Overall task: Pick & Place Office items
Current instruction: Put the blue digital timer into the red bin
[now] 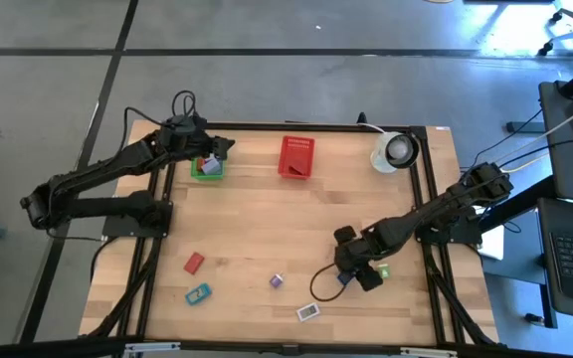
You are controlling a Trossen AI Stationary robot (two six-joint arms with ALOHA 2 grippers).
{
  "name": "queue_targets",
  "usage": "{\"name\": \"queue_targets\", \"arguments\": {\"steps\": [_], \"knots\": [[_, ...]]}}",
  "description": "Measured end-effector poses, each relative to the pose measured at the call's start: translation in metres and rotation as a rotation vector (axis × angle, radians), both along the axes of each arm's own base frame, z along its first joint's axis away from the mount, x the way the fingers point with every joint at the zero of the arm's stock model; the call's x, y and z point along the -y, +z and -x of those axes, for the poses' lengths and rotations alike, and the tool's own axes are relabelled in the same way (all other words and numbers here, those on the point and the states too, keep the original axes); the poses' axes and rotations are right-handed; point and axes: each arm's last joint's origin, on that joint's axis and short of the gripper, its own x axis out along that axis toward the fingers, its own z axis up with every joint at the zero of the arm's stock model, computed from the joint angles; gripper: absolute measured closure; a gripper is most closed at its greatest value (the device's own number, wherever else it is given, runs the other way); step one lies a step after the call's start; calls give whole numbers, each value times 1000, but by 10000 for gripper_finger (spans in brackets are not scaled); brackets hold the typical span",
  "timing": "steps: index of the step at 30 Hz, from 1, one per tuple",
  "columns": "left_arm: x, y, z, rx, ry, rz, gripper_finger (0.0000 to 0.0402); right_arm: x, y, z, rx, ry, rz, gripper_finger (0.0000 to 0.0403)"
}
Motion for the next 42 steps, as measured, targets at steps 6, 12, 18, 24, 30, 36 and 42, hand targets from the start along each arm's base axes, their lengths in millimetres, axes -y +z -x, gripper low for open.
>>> {"name": "queue_targets", "arguments": {"steps": [6, 12, 18, 24, 30, 36, 42], "knots": [[14, 0, -9, 21, -66, 30, 224, -9, -1, 4, 9, 7, -27, 134], [27, 0, -16, 8, -88, 7, 224, -21, -4, 4, 41, 39, -43, 134], [38, 0, -20, -1, -88, -16, 224, -26, -16, 1, 44, 40, -8, 134], [44, 1, -22, -1, -100, -30, 224, -27, -25, -2, 49, 28, 24, 134], [47, 1, -23, -3, -111, -34, 224, -27, -28, -3, 51, 23, 49, 137], [48, 1, -24, 7, -94, -23, 224, -28, -28, -3, 54, 22, 49, 177], [52, 1, -25, 8, -116, -21, 224, -28, -29, -4, 37, -73, 21, 244]]}}
